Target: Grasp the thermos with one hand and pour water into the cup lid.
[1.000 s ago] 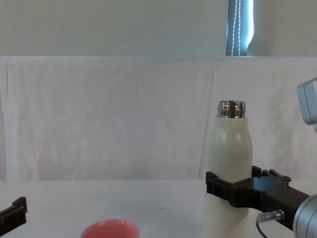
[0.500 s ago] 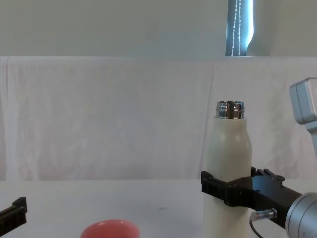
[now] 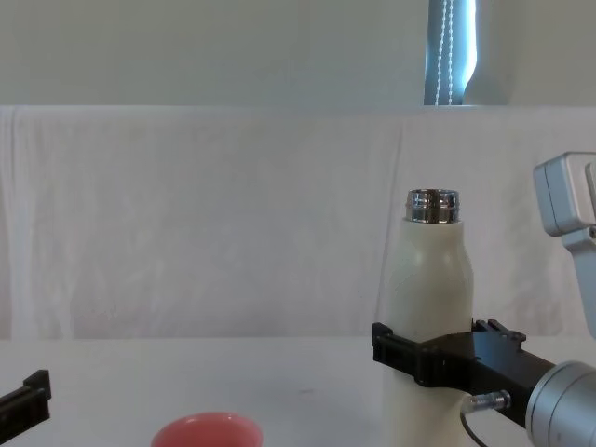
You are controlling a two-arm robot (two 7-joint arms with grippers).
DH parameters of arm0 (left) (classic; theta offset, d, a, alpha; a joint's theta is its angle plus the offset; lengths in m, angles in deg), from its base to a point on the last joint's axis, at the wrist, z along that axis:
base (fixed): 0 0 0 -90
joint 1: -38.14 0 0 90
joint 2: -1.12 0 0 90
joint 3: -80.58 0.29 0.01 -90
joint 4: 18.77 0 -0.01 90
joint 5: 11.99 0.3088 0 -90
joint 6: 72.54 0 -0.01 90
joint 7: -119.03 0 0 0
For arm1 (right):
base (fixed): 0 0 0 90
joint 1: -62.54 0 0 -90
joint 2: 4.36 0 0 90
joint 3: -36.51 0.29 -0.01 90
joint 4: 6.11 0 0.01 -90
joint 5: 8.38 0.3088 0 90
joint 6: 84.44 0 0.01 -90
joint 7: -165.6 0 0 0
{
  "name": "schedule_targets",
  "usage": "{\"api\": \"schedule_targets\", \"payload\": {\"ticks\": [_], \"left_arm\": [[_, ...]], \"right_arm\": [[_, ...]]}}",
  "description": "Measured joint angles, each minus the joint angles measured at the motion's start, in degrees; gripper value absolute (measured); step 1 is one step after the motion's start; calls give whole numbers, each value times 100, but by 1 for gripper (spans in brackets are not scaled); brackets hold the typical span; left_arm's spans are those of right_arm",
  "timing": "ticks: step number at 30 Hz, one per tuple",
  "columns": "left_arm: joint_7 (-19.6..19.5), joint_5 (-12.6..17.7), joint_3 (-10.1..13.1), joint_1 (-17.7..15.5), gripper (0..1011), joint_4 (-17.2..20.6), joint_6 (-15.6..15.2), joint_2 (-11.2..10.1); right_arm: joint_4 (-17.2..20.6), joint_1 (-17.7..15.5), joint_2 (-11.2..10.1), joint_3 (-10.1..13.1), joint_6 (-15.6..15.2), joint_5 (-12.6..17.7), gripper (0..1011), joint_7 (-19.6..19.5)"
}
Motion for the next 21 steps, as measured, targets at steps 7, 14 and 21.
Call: {"api": "schedule_targets", "payload": {"ticks": [7, 14, 21], "left_arm": [[0, 0, 0, 0, 1001, 0, 0, 0], [0, 0, 0, 0, 1001, 0, 0, 0], [0, 0, 0, 0, 1001, 0, 0, 0]], "right_arm": [[-16, -6, 3, 8, 29, 57, 962, 16], [13, -17, -18, -18, 11, 5, 960, -14], [98, -50, -36, -33, -57, -46, 960, -34]]}}
